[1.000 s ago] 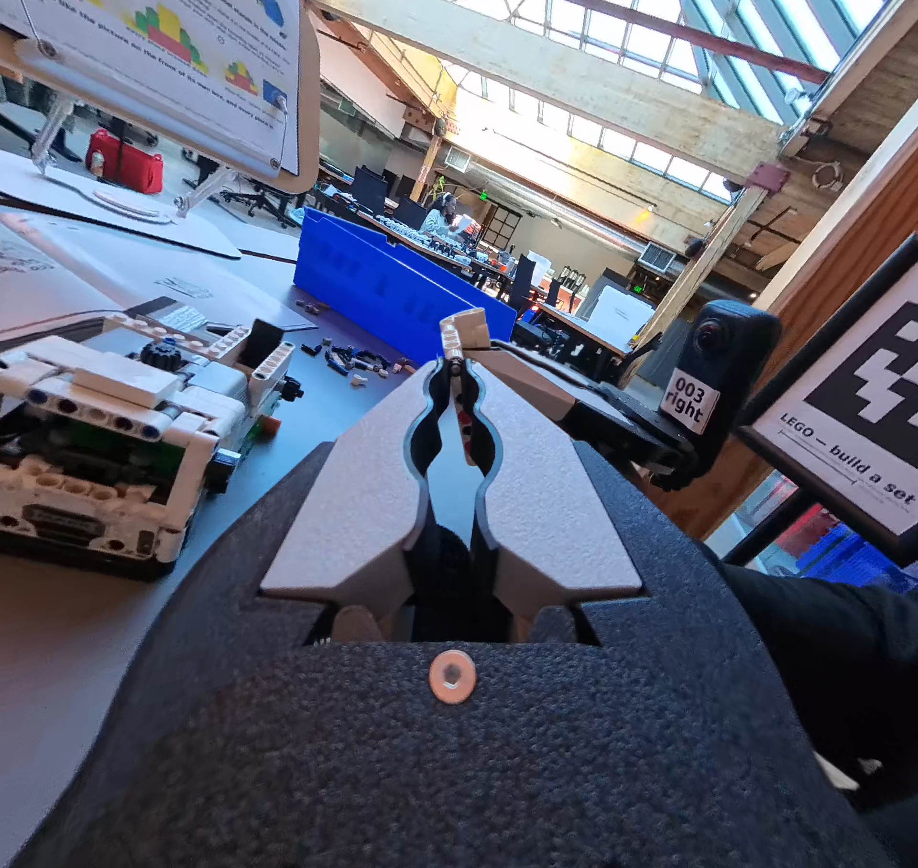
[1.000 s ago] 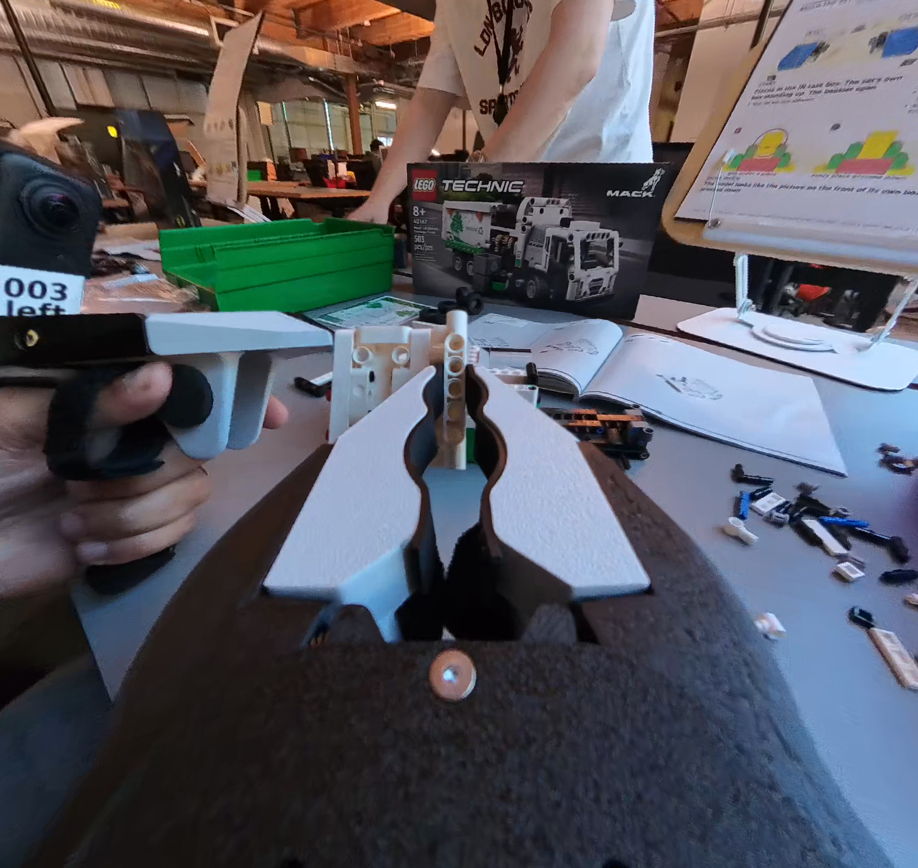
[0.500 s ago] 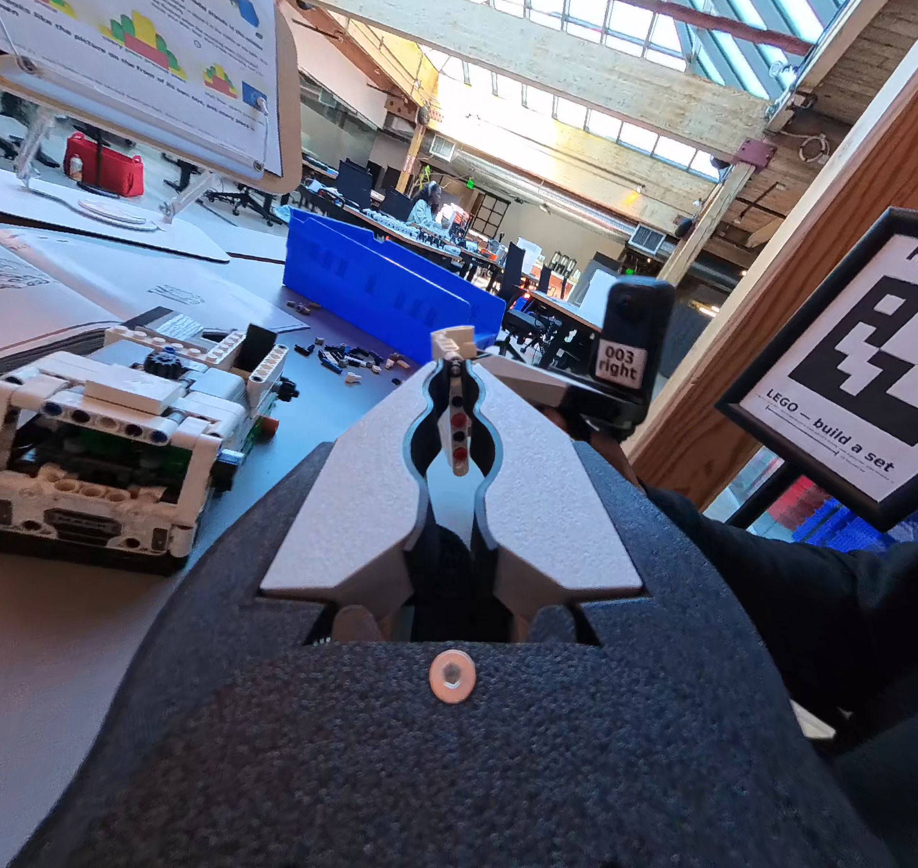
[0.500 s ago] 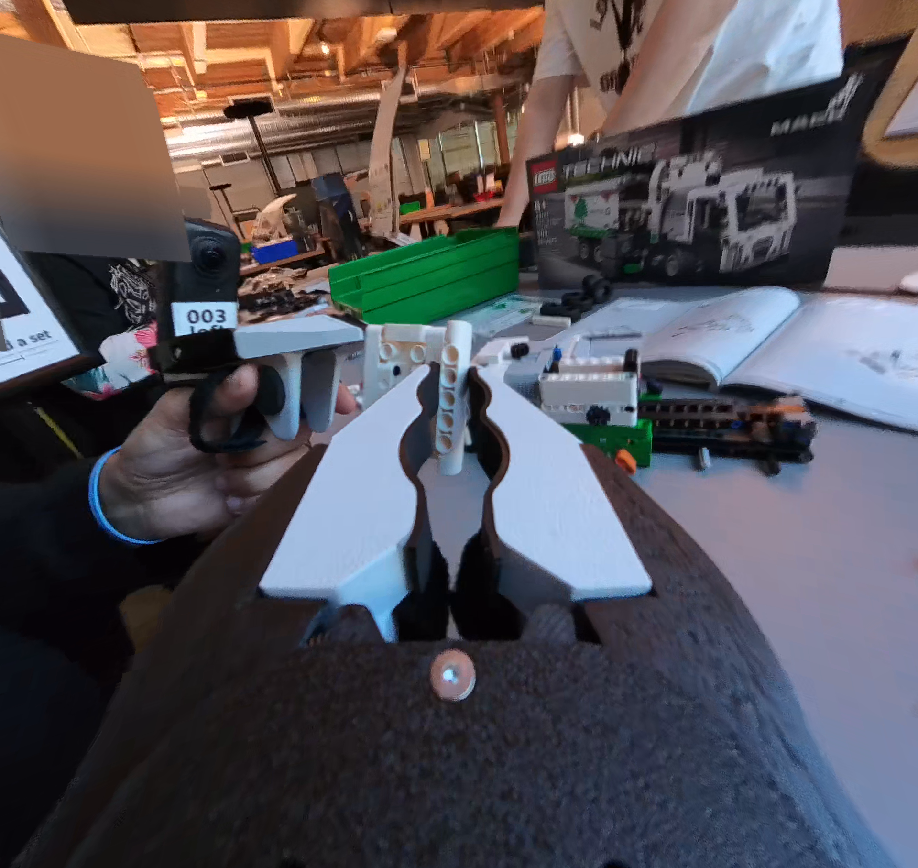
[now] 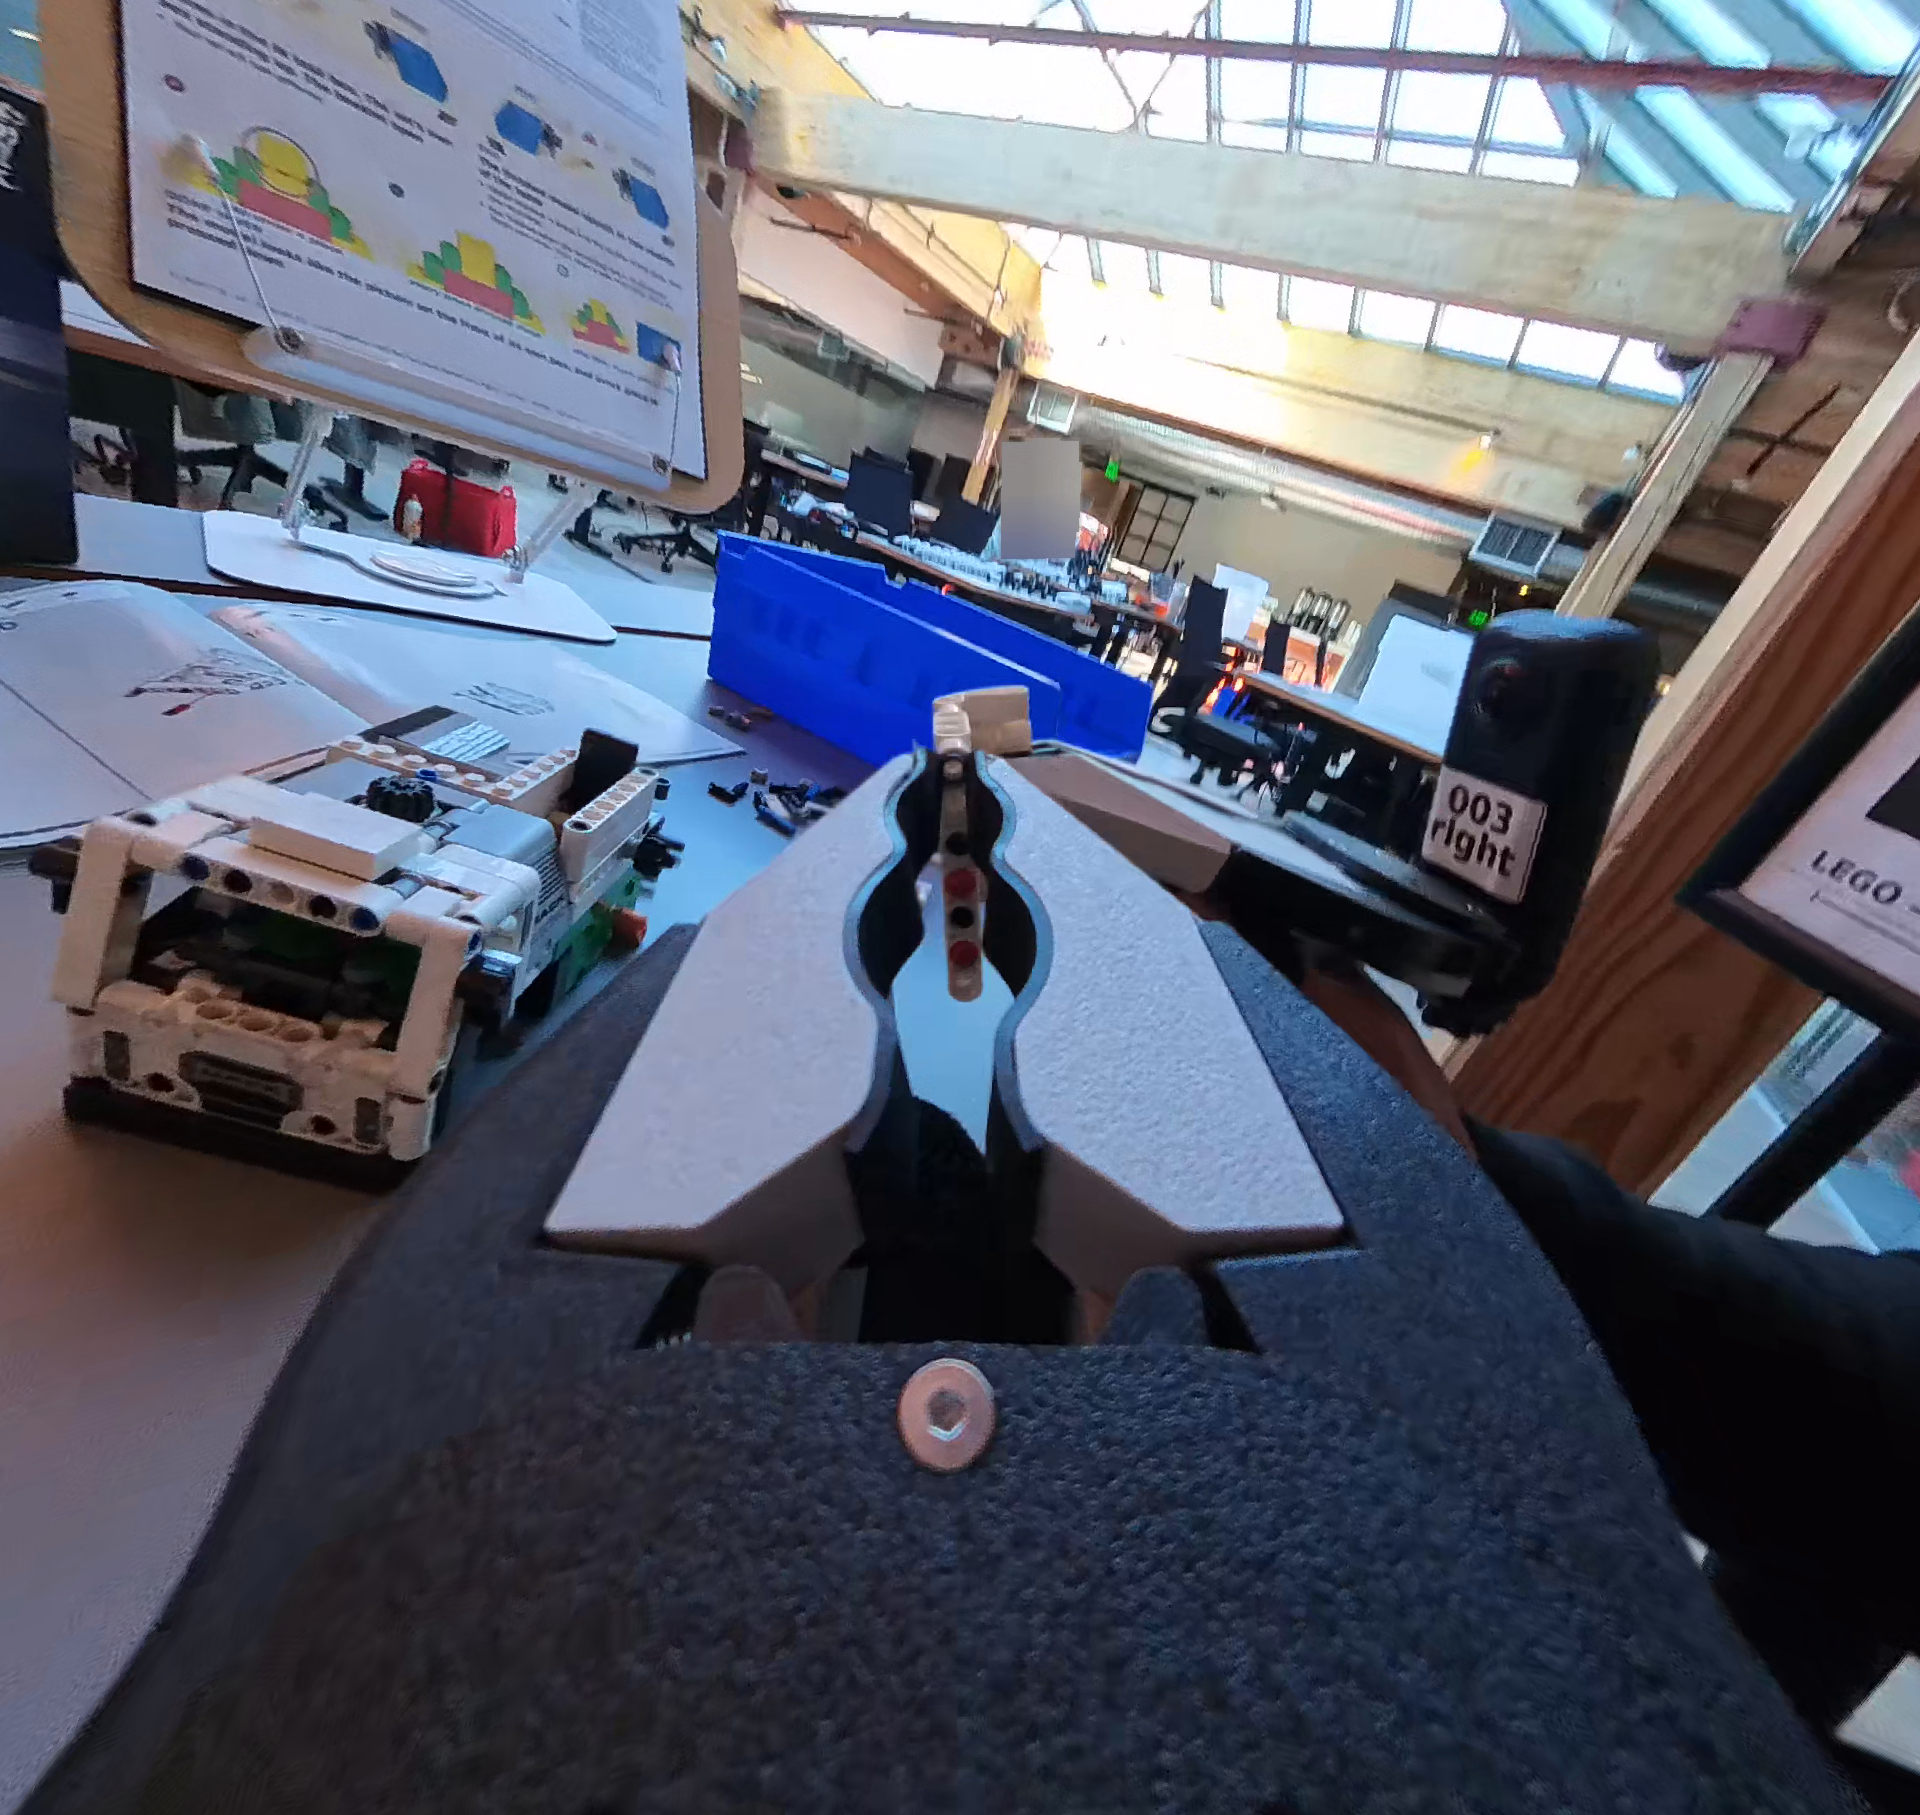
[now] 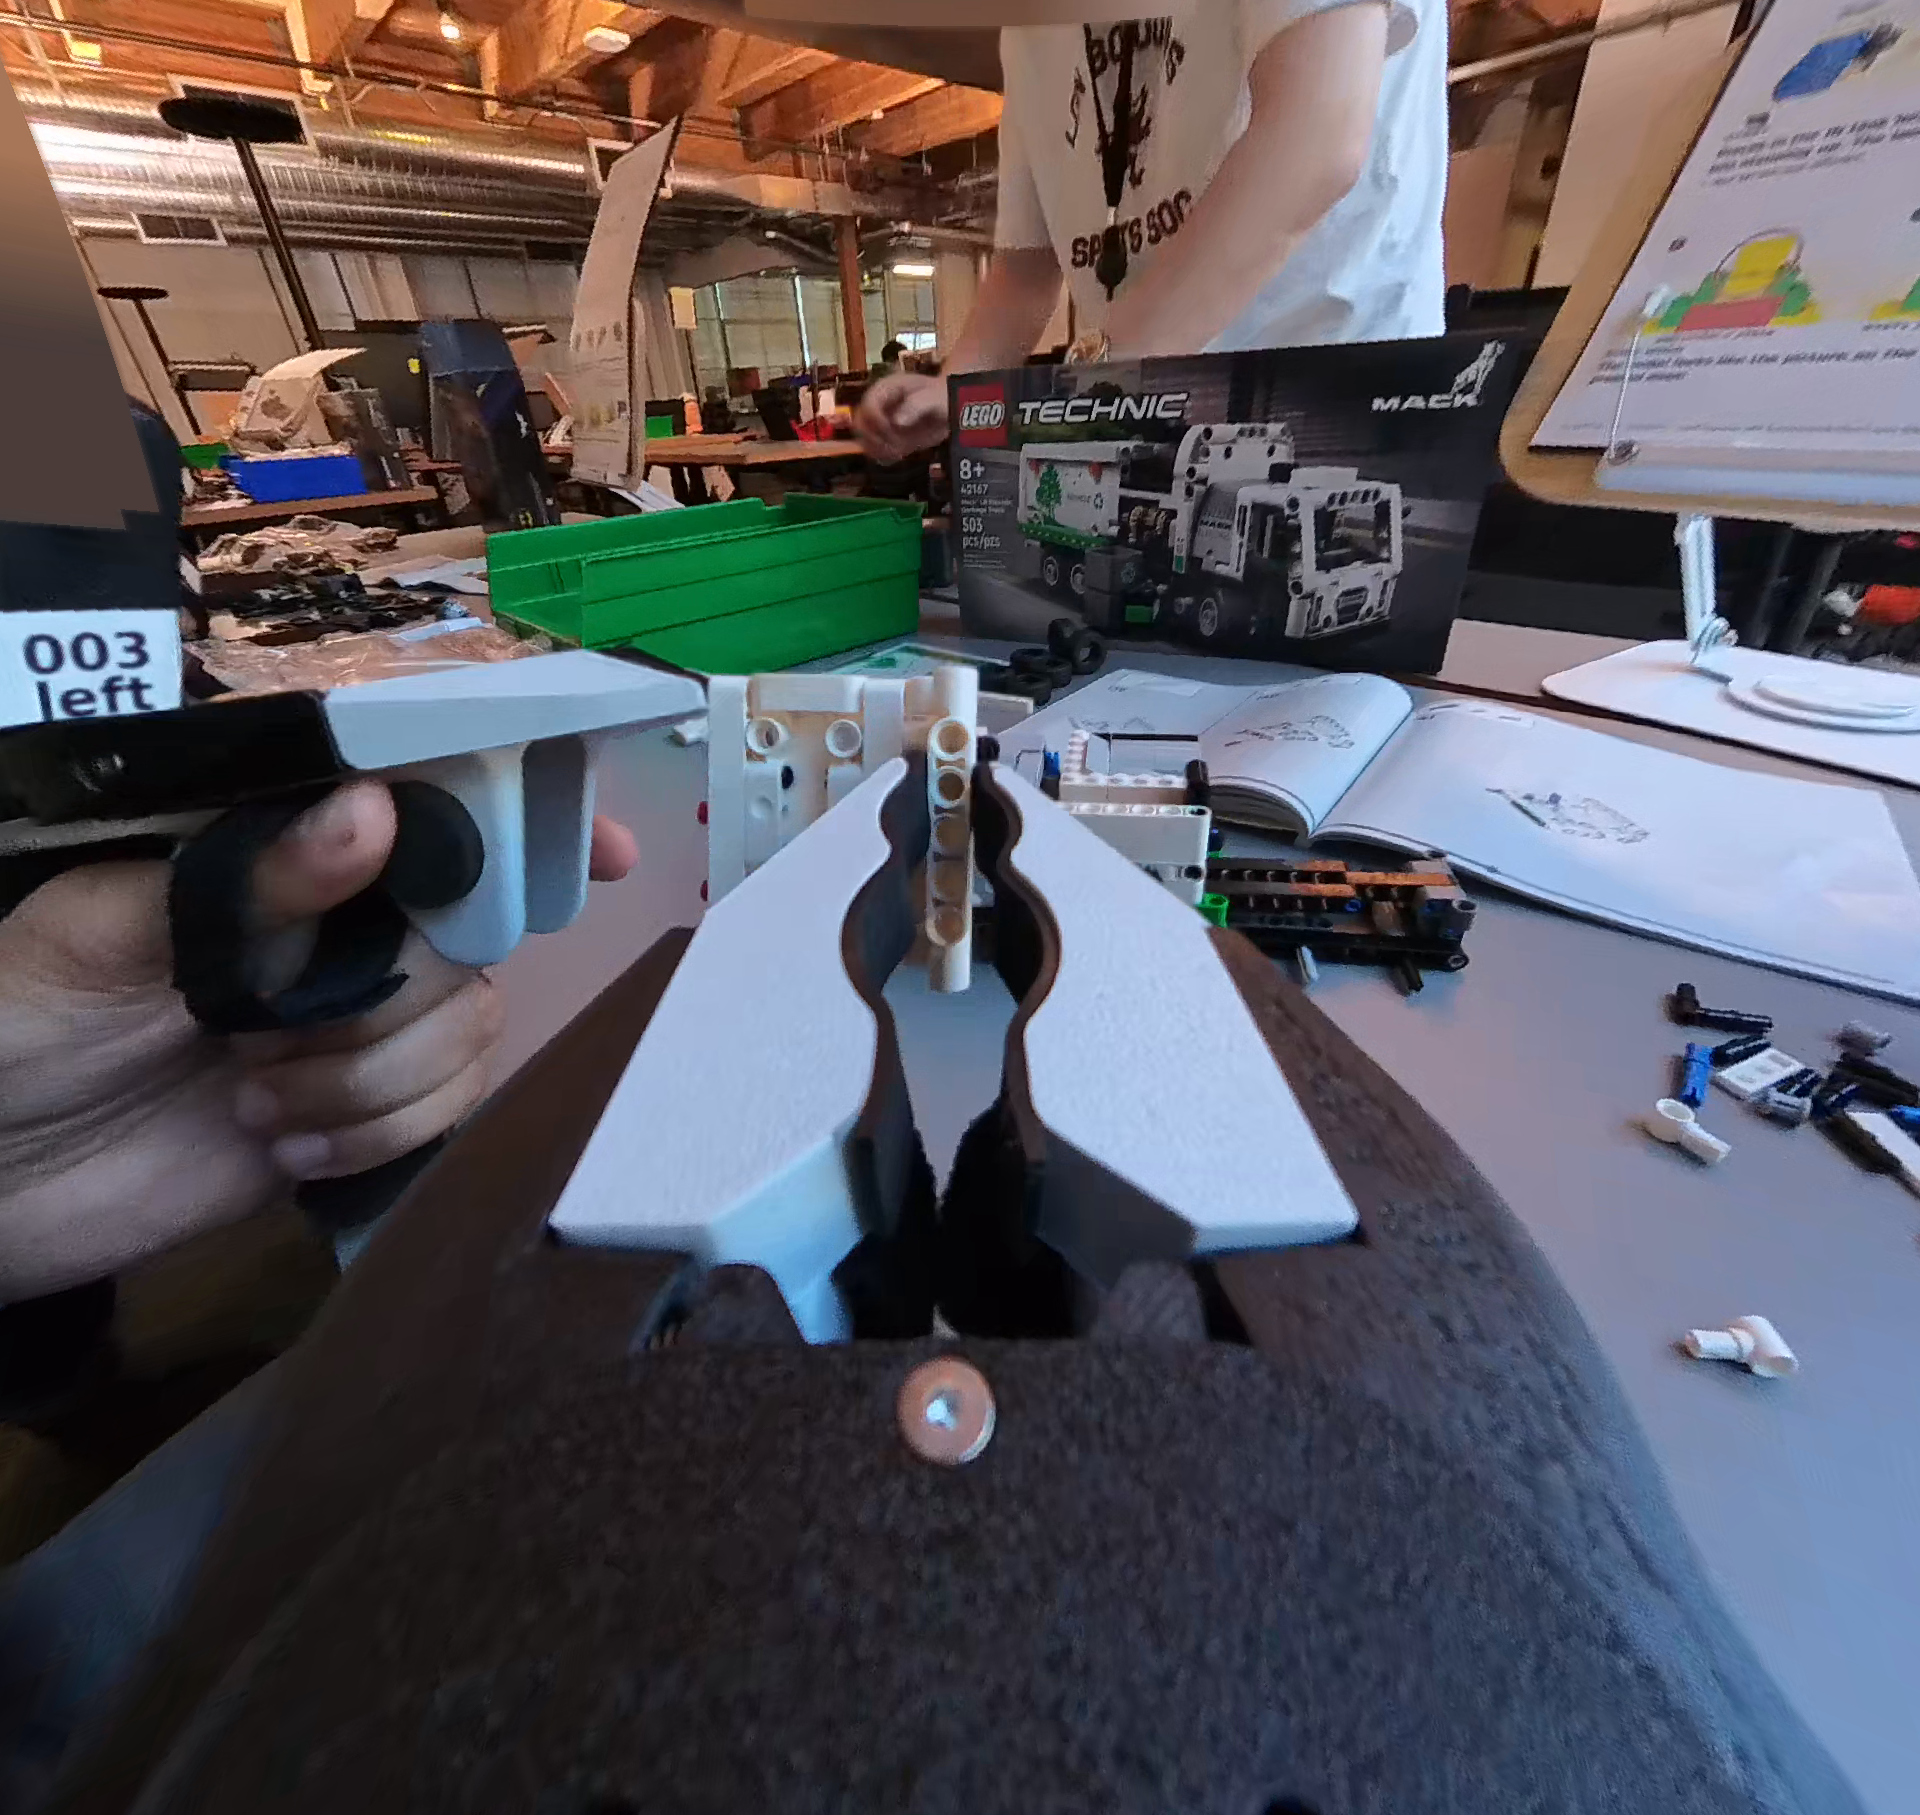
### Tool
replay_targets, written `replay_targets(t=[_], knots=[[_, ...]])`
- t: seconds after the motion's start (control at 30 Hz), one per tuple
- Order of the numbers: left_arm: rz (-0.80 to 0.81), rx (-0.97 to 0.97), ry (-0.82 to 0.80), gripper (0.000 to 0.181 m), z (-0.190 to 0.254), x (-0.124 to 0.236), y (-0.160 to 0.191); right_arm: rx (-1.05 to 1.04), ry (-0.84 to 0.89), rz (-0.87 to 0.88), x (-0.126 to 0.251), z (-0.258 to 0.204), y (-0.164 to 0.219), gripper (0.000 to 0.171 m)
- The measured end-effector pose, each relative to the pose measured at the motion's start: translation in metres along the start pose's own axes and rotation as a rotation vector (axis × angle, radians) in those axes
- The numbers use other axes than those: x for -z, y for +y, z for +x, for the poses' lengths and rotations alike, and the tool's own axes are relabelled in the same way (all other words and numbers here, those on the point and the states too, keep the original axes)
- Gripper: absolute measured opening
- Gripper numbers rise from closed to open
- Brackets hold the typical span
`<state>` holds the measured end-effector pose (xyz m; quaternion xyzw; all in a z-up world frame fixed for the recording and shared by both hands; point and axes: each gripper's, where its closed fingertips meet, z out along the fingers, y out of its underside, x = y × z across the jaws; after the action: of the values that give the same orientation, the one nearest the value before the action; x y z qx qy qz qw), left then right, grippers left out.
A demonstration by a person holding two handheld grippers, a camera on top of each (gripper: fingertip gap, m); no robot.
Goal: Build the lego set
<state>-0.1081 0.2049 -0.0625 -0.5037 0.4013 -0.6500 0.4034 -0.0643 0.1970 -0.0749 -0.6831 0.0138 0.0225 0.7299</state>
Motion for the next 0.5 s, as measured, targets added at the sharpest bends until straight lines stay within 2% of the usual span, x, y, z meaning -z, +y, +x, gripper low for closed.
replay_targets(t=[0.13,0.3,0.33,0.43,0.5], knots=[[0.022,0.072,0.016,0.003,0.002,0.000,0.000,0.028,0.016,0.018,0.002,0.000,-0.003,0.007],[-0.079,-0.020,0.064,0.003,0.005,0.000,0.007,0.136,0.025,-0.096,0.003,0.009,-0.003,0.007],[-0.090,-0.063,0.087,0.003,0.007,0.003,0.007,0.177,0.029,-0.168,0.004,0.015,-0.002,0.007],[-0.115,-0.337,0.134,0.003,0.014,0.011,0.005,0.182,-0.072,-0.685,0.022,0.027,0.046,0.007],[-0.113,-0.531,0.170,0.003,0.022,0.014,0.005,0.189,-0.112,-0.881,0.042,0.028,0.066,0.007]])
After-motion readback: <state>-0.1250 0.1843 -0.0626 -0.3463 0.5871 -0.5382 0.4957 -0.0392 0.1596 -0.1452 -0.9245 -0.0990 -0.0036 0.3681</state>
